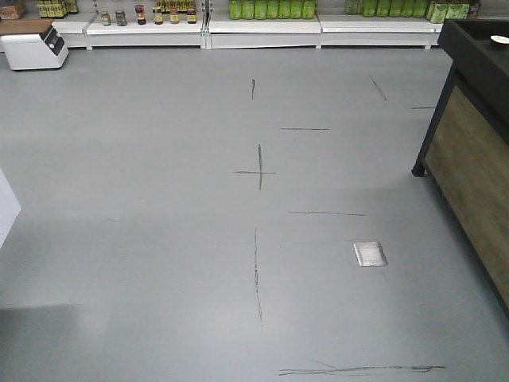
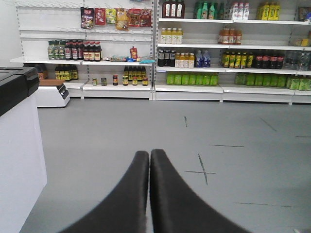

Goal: Pick three apples into basket with both arms
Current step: 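Drive the base forward across the floor toward the fruit tables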

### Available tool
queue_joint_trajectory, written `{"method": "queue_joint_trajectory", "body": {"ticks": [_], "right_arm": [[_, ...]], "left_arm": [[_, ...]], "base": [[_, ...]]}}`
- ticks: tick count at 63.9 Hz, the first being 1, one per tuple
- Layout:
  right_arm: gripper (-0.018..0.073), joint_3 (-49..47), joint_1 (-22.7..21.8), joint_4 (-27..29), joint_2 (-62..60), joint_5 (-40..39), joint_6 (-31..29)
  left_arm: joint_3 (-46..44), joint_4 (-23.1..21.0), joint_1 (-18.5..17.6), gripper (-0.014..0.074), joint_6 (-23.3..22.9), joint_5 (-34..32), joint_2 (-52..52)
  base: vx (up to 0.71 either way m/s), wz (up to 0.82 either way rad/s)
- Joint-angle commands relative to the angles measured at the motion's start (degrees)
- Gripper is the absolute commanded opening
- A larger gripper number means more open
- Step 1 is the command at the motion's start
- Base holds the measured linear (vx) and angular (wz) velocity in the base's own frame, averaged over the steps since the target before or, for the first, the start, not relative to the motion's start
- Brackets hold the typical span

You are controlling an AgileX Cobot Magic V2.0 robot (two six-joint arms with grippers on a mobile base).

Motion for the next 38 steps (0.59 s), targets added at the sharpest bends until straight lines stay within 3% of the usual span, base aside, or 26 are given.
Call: {"method": "queue_joint_trajectory", "body": {"ticks": [1,38], "right_arm": [[-0.0004,0.7,-0.4,-0.5,-0.6,-3.9,-0.6],[-0.0004,0.7,-0.4,-0.5,-0.6,-3.9,-0.6]], "left_arm": [[1.3,-0.5,-0.1,-0.0006,-0.2,-4.0,-0.7],[1.3,-0.5,-0.1,-0.0006,-0.2,-4.0,-0.7]], "base": [[0.16,-0.06],[0.15,0.06]]}}
